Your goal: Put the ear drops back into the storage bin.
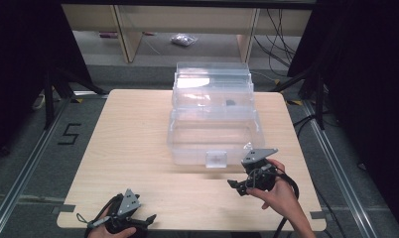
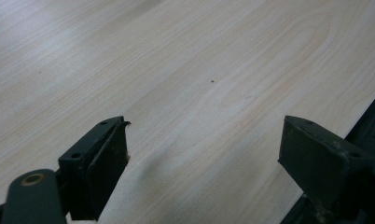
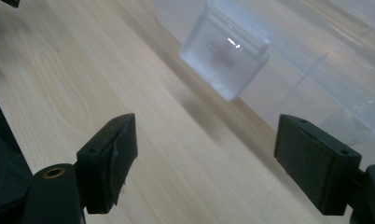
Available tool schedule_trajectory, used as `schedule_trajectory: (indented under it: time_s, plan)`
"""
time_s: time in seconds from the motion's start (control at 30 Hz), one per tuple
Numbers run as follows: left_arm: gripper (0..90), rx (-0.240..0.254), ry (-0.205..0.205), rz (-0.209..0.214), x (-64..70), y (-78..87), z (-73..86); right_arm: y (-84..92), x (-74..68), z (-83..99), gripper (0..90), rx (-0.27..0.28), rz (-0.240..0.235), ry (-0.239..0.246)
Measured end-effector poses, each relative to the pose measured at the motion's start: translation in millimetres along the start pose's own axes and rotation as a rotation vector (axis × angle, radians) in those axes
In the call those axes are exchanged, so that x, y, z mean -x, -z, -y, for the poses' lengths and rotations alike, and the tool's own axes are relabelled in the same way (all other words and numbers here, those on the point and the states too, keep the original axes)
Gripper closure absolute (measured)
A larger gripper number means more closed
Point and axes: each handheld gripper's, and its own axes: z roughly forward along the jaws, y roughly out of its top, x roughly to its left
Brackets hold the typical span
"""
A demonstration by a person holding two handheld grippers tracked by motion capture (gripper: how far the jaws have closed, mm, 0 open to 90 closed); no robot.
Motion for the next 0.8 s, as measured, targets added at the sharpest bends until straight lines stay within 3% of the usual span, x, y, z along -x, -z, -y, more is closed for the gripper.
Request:
schedule_trajectory:
  time_s: [0.43, 0.53, 0.63, 0.8]
  plan:
    - [15.0, 0.007, 0.008, 0.001, 0.4, 0.0, 0.1, -6.6, -1.7, 12.4, 21.3, 0.037, -0.012, -0.019]
    - [15.0, 0.003, 0.006, -0.001, 0.3, 0.1, 0.1, -6.4, -1.3, 15.1, 21.3, 0.029, 0.000, 0.004]
    - [14.9, 0.005, 0.007, -0.002, 0.4, 0.0, 0.2, -8.1, -4.5, 20.2, 21.2, 0.030, 0.000, -0.047]
    - [14.9, 0.005, 0.009, -0.005, 0.6, 0.0, 0.1, -11.4, -5.5, 28.5, 21.2, 0.036, -0.008, -0.064]
